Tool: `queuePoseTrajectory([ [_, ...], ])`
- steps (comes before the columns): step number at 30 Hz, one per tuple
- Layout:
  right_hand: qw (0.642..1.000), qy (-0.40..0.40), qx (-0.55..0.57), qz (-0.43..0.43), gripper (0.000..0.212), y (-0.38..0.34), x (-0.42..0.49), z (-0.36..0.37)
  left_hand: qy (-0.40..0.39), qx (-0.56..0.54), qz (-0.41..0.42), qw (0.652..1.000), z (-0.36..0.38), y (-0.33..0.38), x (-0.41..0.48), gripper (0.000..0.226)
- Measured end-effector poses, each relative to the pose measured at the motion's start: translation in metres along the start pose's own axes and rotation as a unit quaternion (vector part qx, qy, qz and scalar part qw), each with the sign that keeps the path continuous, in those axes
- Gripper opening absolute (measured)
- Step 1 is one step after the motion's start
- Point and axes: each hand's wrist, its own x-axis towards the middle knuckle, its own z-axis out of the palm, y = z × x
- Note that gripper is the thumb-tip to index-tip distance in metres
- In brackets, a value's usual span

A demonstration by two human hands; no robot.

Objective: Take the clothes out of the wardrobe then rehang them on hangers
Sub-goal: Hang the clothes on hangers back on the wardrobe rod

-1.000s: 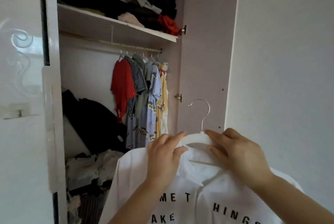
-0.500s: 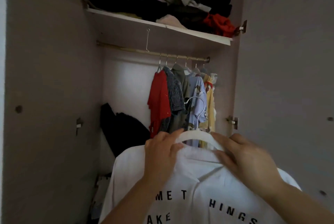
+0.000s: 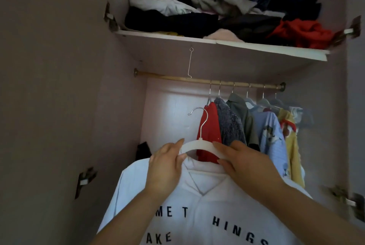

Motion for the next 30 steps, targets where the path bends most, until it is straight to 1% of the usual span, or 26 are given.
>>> queuePoseTrajectory([
  [1, 1.000, -0.005, -0.011, 0.004, 0.046, 0.001, 0.014, 0.007, 0.002, 0.000, -0.006, 1.000, 0.008, -0.010, 0.010, 0.044],
  [4, 0.997, -0.068, -0.041, 0.011, 0.045, 0.007, 0.059, 0.034, 0.002, -0.011, -0.030, 0.999, 0.034, -0.037, 0.043, 0.050],
  [7, 0.996, -0.052, -0.075, 0.023, 0.038, 0.017, 0.114, 0.064, -0.006, -0.032, -0.059, 0.998, 0.057, -0.062, 0.078, 0.054],
  [11, 0.989, -0.067, -0.117, 0.054, 0.024, 0.031, 0.185, 0.100, -0.010, -0.050, -0.054, 0.997, 0.087, -0.093, 0.127, 0.053],
  [14, 0.985, -0.056, -0.141, 0.083, 0.021, 0.040, 0.226, 0.123, -0.016, -0.065, -0.053, 0.996, 0.107, -0.111, 0.157, 0.051],
  [16, 0.982, -0.052, -0.154, 0.093, 0.017, 0.048, 0.249, 0.136, -0.016, -0.049, -0.053, 0.997, 0.120, -0.118, 0.174, 0.052],
  [20, 0.979, -0.057, -0.164, 0.106, 0.021, 0.064, 0.288, 0.155, -0.023, -0.002, -0.064, 0.998, 0.138, -0.133, 0.198, 0.053],
  [25, 0.978, -0.057, -0.164, 0.119, 0.027, 0.082, 0.321, 0.173, -0.018, -0.010, -0.058, 0.998, 0.143, -0.152, 0.219, 0.053],
  [30, 0.976, -0.084, -0.146, 0.141, 0.028, 0.094, 0.332, 0.191, -0.007, -0.022, -0.060, 0.998, 0.146, -0.162, 0.229, 0.053],
])
